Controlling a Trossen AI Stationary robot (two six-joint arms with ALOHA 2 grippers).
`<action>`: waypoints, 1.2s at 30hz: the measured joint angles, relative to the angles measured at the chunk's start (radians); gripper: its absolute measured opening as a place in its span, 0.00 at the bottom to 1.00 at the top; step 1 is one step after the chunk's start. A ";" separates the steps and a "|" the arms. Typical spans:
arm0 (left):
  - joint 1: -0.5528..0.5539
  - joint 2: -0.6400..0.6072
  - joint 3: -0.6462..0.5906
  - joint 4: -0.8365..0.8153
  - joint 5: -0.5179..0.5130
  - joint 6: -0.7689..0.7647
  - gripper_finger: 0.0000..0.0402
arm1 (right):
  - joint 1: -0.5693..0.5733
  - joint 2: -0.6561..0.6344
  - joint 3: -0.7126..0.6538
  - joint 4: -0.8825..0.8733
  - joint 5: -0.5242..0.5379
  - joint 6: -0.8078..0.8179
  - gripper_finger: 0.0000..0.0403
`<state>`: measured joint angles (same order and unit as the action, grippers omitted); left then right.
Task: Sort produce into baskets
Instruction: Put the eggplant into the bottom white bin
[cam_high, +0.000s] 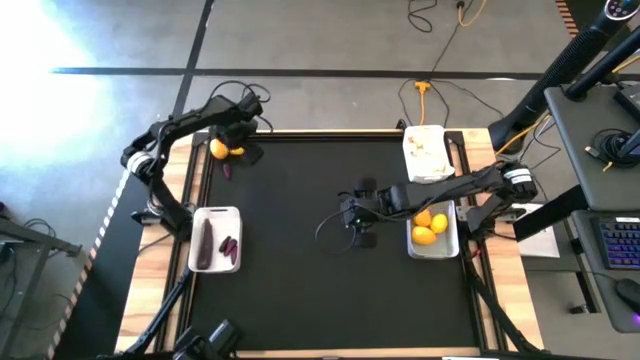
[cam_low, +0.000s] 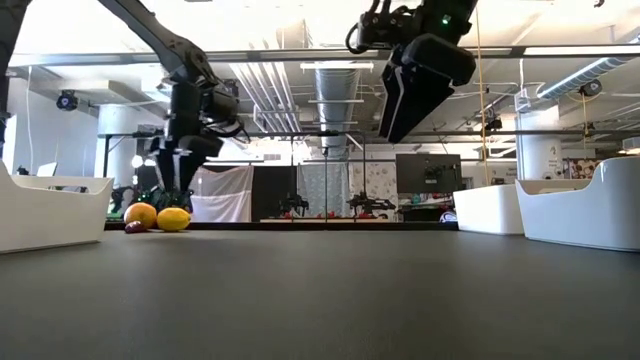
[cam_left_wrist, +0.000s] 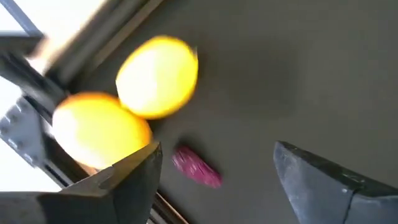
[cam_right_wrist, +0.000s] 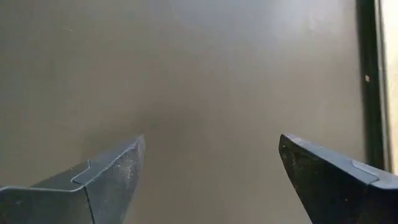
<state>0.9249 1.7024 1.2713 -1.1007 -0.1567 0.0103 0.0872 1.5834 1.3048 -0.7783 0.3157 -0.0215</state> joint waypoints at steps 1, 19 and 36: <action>0.000 -0.016 -0.025 0.002 0.010 -0.015 0.72 | -0.011 -0.009 0.000 -0.008 0.000 -0.013 0.90; 0.000 -0.428 -0.536 0.338 0.009 -0.336 0.68 | -0.075 -0.020 -0.016 0.072 -0.088 -0.188 0.90; -0.002 -0.222 -0.504 0.463 -0.141 -0.546 0.46 | -0.075 -0.020 -0.093 0.074 -0.091 -0.251 0.90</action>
<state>0.9230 1.4805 0.7674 -0.6381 -0.2978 -0.5360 0.0124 1.5639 1.2118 -0.7044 0.2245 -0.2722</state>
